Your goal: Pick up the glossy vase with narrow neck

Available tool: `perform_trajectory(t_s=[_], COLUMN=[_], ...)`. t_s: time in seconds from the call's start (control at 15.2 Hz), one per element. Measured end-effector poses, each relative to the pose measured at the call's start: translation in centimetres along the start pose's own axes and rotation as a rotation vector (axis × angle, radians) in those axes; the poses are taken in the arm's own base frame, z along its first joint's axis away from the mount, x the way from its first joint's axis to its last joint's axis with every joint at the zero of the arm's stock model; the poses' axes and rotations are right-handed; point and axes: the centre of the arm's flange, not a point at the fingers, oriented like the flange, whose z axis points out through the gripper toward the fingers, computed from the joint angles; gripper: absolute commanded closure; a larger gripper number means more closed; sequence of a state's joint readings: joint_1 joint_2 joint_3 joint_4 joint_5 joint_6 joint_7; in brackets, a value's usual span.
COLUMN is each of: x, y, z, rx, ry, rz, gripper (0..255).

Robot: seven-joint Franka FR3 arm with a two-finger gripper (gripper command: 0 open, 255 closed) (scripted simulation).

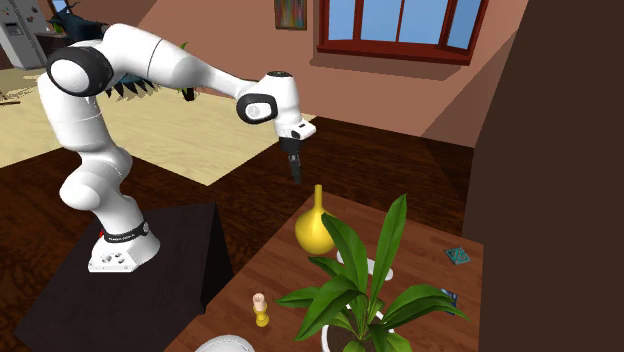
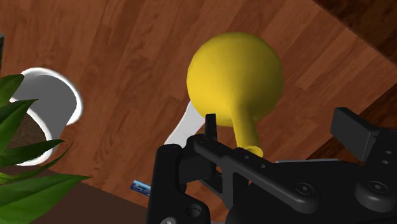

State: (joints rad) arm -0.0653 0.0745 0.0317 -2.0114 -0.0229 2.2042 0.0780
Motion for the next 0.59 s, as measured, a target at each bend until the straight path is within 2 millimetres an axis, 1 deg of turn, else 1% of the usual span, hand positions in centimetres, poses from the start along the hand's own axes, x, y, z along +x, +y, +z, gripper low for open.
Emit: perform_trajectory(t_s=[0.2, 0.4, 0.59], x=[3.3, 5.9, 6.3], y=[0.3, 0.6, 0.6], z=[1.7, 3.5, 5.1], rx=[0.002, 0.003, 0.003], ry=[0.012, 0.022, 0.023], rz=[0.030, 0.055, 0.060], gripper=[0, 0, 0])
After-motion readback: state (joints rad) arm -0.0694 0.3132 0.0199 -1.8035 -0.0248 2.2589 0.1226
